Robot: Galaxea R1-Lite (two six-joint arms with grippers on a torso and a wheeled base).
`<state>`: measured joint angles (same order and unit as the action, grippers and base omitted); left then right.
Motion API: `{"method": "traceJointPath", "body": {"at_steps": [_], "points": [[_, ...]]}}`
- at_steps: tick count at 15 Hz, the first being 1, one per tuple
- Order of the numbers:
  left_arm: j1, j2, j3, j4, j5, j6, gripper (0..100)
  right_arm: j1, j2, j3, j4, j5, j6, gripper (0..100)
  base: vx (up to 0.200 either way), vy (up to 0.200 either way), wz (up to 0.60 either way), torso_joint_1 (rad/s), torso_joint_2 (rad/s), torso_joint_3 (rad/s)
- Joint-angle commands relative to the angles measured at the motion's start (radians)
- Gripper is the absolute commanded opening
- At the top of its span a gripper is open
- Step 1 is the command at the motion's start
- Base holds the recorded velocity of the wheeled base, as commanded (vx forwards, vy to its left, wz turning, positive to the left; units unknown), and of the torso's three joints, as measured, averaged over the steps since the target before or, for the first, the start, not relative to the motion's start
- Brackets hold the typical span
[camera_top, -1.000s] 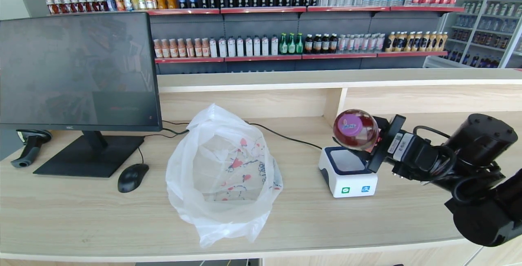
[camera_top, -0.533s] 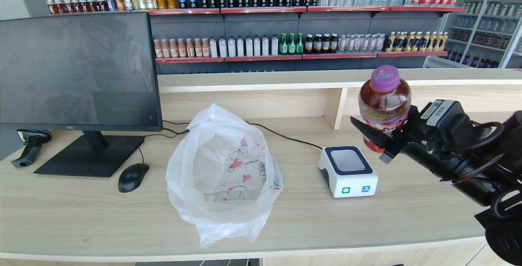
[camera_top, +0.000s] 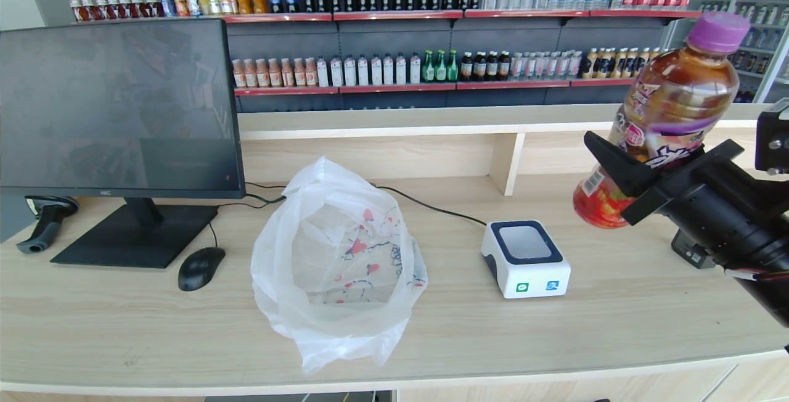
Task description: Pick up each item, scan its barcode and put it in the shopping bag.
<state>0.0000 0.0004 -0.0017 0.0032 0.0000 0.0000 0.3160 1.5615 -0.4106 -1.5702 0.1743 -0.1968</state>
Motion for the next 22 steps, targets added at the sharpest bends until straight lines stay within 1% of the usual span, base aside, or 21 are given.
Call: {"method": "traceJointPath", "body": {"at_steps": [1,2,3,4,6,9,12,22], "points": [[-0.002,0.0,0.0,0.0,0.0,0.002,0,0.002,-0.044,0.038,-0.001,-0.007,0.03,0,0.0,0.0,0.0,0.0,0.0,0.0],[-0.002,0.0,0.0,0.0,-0.002,0.002,0,-0.001,-0.054,0.061,-0.001,-0.039,0.054,0,0.0,0.0,0.0,0.0,0.0,0.0],[-0.002,0.0,0.0,0.0,0.0,0.002,0,-0.001,-0.049,0.073,-0.001,-0.094,0.074,0,0.0,0.0,0.0,0.0,0.0,0.0],[-0.002,0.0,0.0,0.0,0.0,0.002,0,-0.001,-0.04,0.062,-0.001,-0.125,0.088,0,0.0,0.0,0.0,0.0,0.0,0.0],[-0.002,0.0,0.0,0.0,-0.002,0.002,0,-0.005,-0.04,0.065,-0.001,-0.131,0.091,0,0.0,0.0,0.0,0.0,0.0,0.0],[-0.002,0.0,0.0,0.0,-0.002,0.002,0,-0.011,-0.032,0.067,-0.001,-0.131,0.108,0,-0.2,0.0,0.0,0.01,0.01,0.004],[0.0,0.0,0.0,0.0,0.0,0.0,0,-0.032,0.014,0.05,-0.001,-0.131,0.125,0,0.0,0.0,0.0,0.0,0.0,0.0],[0.0,0.0,0.0,0.0,0.0,-0.005,0,-0.055,0.006,0.055,-0.001,-0.131,0.132,0,0.0,0.2,0.0,0.005,0.0,0.004]]}}
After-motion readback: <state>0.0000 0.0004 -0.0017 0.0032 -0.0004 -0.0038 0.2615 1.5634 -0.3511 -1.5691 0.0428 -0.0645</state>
